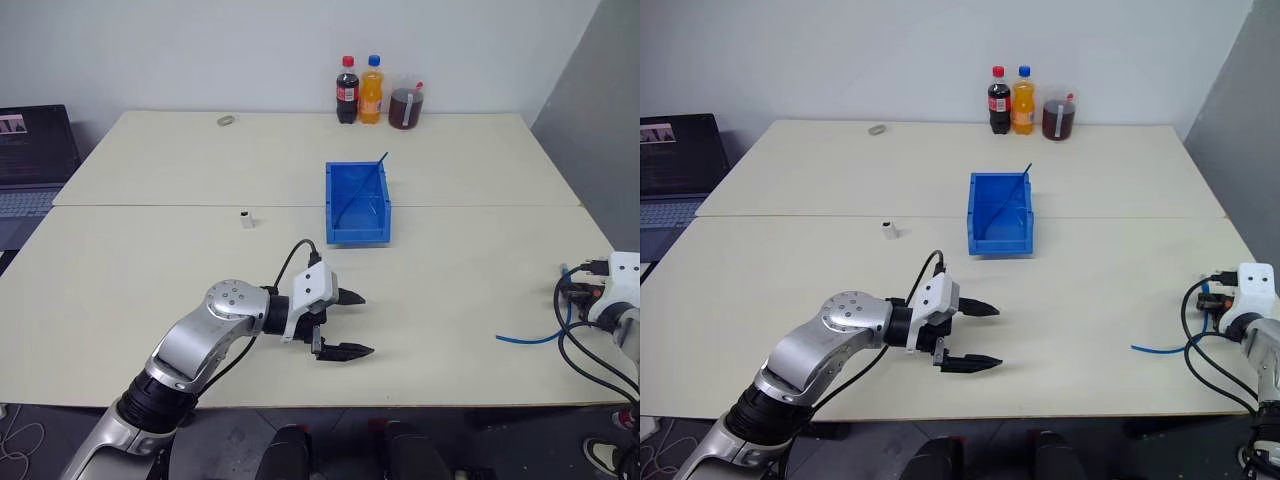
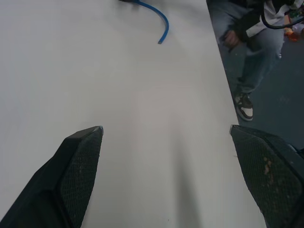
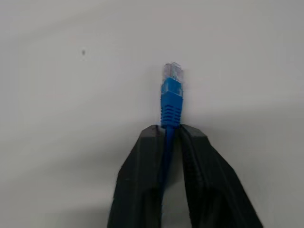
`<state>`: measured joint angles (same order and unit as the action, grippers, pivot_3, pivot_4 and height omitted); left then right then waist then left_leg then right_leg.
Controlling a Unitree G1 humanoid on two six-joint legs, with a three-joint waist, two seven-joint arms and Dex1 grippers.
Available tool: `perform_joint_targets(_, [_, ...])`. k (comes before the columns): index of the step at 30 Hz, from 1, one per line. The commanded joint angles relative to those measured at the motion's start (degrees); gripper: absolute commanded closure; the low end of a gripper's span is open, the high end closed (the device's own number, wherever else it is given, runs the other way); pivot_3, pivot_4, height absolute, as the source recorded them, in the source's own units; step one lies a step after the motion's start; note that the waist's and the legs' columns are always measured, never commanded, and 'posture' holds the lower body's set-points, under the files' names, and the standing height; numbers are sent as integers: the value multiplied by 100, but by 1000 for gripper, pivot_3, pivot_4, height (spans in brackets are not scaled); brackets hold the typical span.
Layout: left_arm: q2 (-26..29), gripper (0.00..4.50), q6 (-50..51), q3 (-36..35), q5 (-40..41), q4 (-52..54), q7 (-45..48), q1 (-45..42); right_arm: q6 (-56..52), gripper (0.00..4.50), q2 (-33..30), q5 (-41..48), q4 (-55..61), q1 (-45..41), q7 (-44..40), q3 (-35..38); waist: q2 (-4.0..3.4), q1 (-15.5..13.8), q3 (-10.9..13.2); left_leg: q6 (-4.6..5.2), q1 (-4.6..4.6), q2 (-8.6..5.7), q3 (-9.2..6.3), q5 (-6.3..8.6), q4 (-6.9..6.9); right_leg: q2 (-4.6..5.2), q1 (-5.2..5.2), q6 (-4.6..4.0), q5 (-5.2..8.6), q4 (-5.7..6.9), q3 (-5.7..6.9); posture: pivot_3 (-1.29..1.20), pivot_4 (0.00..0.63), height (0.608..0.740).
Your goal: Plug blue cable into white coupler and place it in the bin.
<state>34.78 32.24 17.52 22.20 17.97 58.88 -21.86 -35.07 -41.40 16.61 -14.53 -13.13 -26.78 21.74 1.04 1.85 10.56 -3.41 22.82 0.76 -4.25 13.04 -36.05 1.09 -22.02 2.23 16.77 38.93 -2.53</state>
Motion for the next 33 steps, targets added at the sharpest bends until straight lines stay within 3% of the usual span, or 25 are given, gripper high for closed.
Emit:
perform_joint_targets(1, [88, 0, -100, -204, -96, 266, -214, 237, 361, 4497, -292, 75, 518, 41, -905, -384, -1, 24, 0, 0, -2, 0, 1, 0, 1, 0, 0, -1, 0, 0, -2, 0, 150, 740])
perform_joint_targets(8, [886, 0, -138, -636, 5, 739, -9, 1378, 672, 4497, -579, 74, 2087, -344, -2395, -1784, -9, 131, 6, 0, -2, 7, -2, 0, 5, -3, -6, -3, 2, 3, -1, 0, 150, 740])
perform_joint_targets(12, [1375, 0, -235, -1213, 65, 420, 144, 1963, 1225, 4497, -95, -541, 2477, -1169, -2920, -3290, -5, 152, 14, 0, -7, 18, -3, 0, 6, -9, -8, 14, 13, 4, 1, 0, 150, 740])
perform_joint_targets(16, [1594, 0, -478, -1754, 20, -274, 195, 2133, 1798, 4497, 1085, -1319, 1627, -2242, -2987, -4617, -2, 140, 18, 0, -4, 20, -15, -1, 5, -12, -12, 15, 13, 9, 15, 0, 150, 740])
perform_joint_targets(20, [1624, 0, -621, -2090, 34, -628, 181, 2159, 2356, 4497, 2042, -1864, 299, -2903, -2744, -5167, 2, 56, 19, -1, 7, 12, -17, -1, 3, -5, -18, -15, -3, 6, 20, 0, 150, 740])
perform_joint_targets(26, [1689, 0, -753, -2273, -47, -811, 225, 2295, 2887, 4497, 2507, -2289, -438, -3182, -2900, -5478, 4, -16, 18, -7, 14, 0, -13, 3, 4, 14, -23, -17, -5, 5, 17, 0, 150, 740])
perform_joint_targets(33, [1610, 0, -882, -2276, -109, -1274, 217, 2054, 2853, 2922, 2346, -2158, 17, -2905, -3444, -5439, 3, 5, 19, -6, 5, 15, -16, 3, 8, -3, -24, -21, -3, 17, 22, 0, 150, 740])
